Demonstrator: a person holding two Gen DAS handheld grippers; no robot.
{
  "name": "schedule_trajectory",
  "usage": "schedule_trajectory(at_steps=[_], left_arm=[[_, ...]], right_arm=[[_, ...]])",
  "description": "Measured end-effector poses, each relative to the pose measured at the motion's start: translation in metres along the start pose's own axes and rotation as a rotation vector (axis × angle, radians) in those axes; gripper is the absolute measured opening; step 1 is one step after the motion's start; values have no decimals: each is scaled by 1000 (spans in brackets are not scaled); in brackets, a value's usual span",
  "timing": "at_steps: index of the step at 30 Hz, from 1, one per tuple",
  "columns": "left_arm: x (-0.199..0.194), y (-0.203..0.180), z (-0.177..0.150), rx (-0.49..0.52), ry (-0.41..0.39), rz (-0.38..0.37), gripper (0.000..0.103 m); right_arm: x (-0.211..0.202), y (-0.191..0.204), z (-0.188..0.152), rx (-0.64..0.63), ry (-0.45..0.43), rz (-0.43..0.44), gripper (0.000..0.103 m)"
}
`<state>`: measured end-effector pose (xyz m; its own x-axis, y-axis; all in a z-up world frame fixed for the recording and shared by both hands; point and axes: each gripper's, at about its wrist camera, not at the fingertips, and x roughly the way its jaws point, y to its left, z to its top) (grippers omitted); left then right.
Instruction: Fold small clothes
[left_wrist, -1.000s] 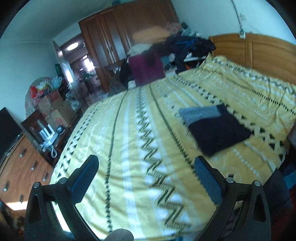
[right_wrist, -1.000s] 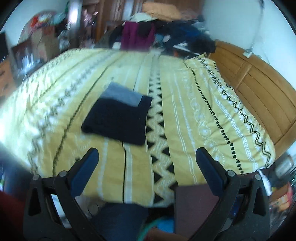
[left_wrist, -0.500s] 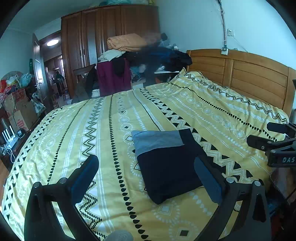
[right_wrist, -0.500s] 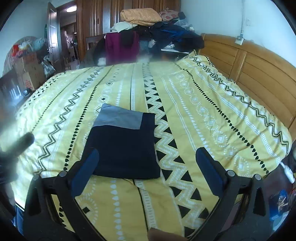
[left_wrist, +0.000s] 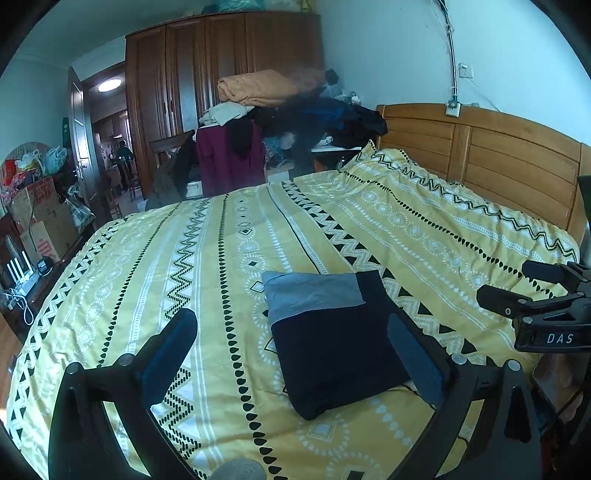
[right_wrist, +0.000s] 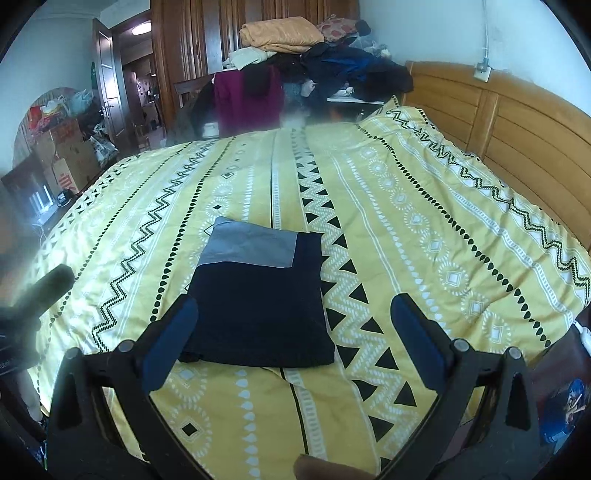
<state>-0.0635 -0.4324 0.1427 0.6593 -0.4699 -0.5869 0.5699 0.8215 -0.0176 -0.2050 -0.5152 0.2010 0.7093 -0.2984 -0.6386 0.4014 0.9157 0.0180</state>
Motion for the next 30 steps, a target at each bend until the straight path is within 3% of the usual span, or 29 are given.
schedule_trajectory(at_steps=[30], left_arm=[[-19,-13,-7,2,9,-2,103]], right_arm=[[-16,8,-17,25,9,55,103]])
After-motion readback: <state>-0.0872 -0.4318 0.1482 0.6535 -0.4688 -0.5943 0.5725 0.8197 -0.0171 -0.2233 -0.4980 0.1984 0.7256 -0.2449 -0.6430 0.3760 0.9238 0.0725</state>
